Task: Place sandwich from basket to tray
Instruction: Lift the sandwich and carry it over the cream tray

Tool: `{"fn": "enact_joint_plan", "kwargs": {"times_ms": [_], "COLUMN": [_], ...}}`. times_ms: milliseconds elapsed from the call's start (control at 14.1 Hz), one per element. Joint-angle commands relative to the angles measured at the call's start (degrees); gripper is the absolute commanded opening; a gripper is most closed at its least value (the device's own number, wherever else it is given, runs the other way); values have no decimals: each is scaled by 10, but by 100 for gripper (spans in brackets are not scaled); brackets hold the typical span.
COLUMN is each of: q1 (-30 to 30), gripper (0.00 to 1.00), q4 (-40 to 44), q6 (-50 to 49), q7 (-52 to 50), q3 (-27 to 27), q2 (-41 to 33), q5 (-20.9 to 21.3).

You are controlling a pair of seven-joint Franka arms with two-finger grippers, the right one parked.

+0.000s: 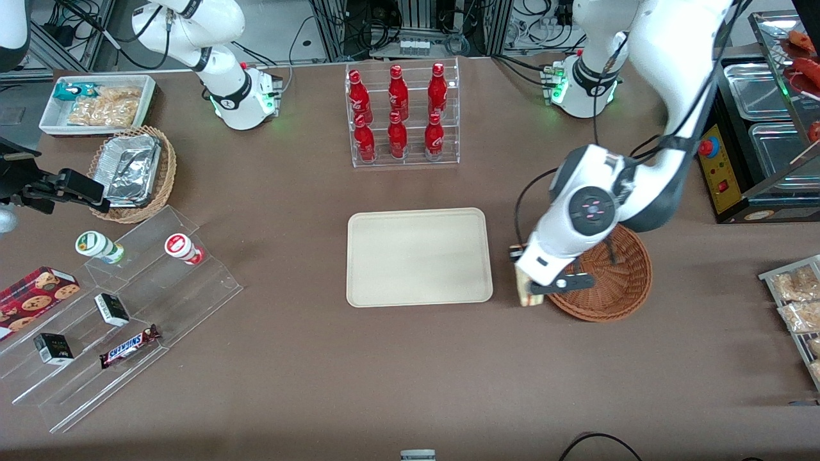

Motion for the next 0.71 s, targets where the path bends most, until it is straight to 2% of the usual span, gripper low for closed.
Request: {"fn": "enact_joint_plan", "kwargs": {"times_ms": [0,283,424,636], "q1": [-58,-137,-158,-189], "gripper": [5,5,5,5], "q4": [76,130,164,173], "q6": [-14,-11,-11,-9], "q7": [-60,-115,-121,-135], "q3": [1,1,0,0], "q2": [71,123,157,177], "q5": [8,8,6,8]}}
